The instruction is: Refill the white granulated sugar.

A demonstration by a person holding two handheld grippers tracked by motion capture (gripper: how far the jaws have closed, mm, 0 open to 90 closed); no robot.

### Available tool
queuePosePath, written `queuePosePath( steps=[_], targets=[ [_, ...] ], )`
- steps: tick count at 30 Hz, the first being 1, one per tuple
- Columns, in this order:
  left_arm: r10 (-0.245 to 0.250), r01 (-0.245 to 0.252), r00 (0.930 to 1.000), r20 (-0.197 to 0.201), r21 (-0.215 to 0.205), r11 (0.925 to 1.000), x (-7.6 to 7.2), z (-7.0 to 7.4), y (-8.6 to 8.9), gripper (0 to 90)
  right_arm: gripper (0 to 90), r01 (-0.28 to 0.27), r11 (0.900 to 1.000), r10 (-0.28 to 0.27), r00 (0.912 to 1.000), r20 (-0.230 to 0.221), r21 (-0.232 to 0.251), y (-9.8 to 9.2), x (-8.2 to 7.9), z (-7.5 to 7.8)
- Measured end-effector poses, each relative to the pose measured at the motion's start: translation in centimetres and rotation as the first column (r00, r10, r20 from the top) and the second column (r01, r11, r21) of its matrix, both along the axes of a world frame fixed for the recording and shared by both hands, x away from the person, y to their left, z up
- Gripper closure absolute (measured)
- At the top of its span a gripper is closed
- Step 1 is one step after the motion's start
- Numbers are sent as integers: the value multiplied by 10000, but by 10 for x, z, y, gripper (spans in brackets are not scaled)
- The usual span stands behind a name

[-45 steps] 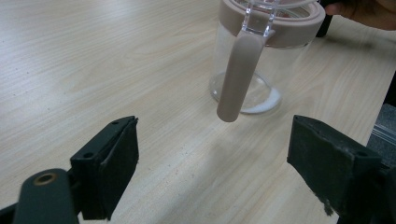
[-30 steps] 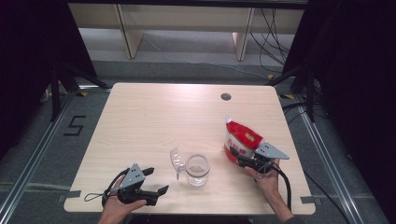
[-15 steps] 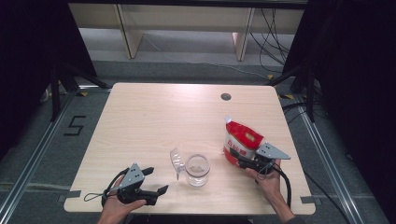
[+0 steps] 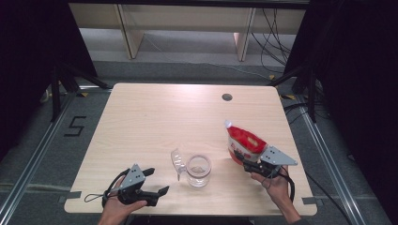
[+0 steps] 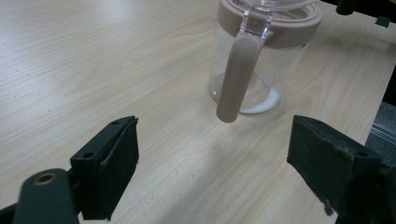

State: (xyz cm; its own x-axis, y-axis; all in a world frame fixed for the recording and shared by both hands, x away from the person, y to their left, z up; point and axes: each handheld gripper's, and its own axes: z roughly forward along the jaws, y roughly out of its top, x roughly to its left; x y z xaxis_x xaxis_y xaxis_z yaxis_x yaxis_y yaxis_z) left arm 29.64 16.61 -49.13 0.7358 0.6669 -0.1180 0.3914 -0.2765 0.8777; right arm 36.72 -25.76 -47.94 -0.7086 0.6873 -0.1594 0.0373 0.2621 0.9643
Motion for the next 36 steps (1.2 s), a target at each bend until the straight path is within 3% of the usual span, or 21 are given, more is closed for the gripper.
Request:
queuePosePath(
  steps=[3, 6, 8, 9, 12, 15, 17, 18, 19, 22, 23, 24, 25, 26, 28, 29, 30, 31, 33, 36],
  targets=[
    [-1, 1, 10000, -2, 13, 10000, 0, 0, 0, 161, 449, 32, 9989, -13, 9992, 409, -467, 3, -3, 3],
    [-6, 6, 10000, 9, 27, 10000, 0, 0, 0, 161, 450, -51, 9938, 109, 9986, 517, -1107, 8, -6, 4],
    [-5, 5, 10000, 0, 16, 10000, 0, 0, 0, 161, 451, -154, 9888, 244, 9980, 590, -1484, 10, -8, 6],
    [-7, 7, 10000, 2, 18, 10000, 0, 0, 0, 160, 450, -50, 9842, 232, 9946, 1009, -1767, 11, -9, 7],
    [-29, 29, 10000, -1, 100, 9999, 0, 0, 1, 161, 451, -99, 9714, 408, 9912, 1256, -2372, 16, -14, 11],
    [-19, 19, 10000, -10, 157, 9999, 0, 0, 1, 161, 452, -57, 9628, 483, 9873, 1512, -2702, 20, -20, 13],
    [-14, 14, 10000, -3, 160, 9999, 0, 0, 1, 161, 452, -210, 9468, 803, 9818, 1723, -3213, 23, -21, 14],
    [-30, 30, 10000, 9, 120, 9999, 0, 0, 1, 161, 452, -205, 9476, 756, 9840, 1615, -3187, 25, -23, 13],
    [-30, 30, 10000, 10, 121, 9999, 0, 0, 1, 161, 452, -232, 9384, 874, 9812, 1720, -3448, 26, -23, 13],
    [-24, 24, 10000, 6, 106, 9999, 0, 0, 1, 160, 453, -256, 9273, 1008, 9779, 1830, -3735, 27, -25, 13],
    [-6, 6, 10000, -9, 96, 10000, 0, 0, 1, 161, 453, -158, 9169, 1022, 9752, 1963, -3987, 27, -25, 13],
    [-13, 13, 10000, -10, 99, 10000, 0, 0, 1, 160, 453, -69, 9155, 966, 9744, 2030, -4024, 27, -26, 13],
    [-14, 14, 10000, -8, 99, 9999, 0, 0, 1, 160, 453, -120, 9054, 1128, 9705, 2131, -4244, 27, -25, 13],
    [-10, 10, 10000, -12, 100, 9999, 0, 0, 1, 161, 453, -11, 9019, 1051, 9705, 2170, -4319, 27, -27, 14],
    [-2, 3, 10000, -27, 131, 9999, 0, 0, 1, 160, 454, 48, 8777, 1283, 9611, 2447, -4791, 27, -27, 15],
    [34, -33, 10000, -48, 148, 9999, 0, 0, 1, 160, 454, 152, 8750, 1206, 9612, 2482, -4839, 27, -29, 15],
    [22, -21, 10000, -10, 223, 9997, 0, 0, 1, 161, 454, 151, 8611, 1356, 9565, 2582, -5082, 28, -30, 16],
    [-17, 17, 10000, 15, 254, 9997, 0, 0, 1, 161, 454, 238, 8601, 1286, 9565, 2617, -5096, 28, -31, 16],
    [9, -9, 10000, -16, 240, 9997, 0, 0, 1, 161, 454, 251, 8409, 1475, 9505, 2736, -5406, 29, -32, 16],
    [6, -6, 10000, -5, 243, 9997, 0, 0, 1, 161, 455, 331, 8239, 1539, 9478, 2794, -5658, 31, -35, 15]
  ],
)
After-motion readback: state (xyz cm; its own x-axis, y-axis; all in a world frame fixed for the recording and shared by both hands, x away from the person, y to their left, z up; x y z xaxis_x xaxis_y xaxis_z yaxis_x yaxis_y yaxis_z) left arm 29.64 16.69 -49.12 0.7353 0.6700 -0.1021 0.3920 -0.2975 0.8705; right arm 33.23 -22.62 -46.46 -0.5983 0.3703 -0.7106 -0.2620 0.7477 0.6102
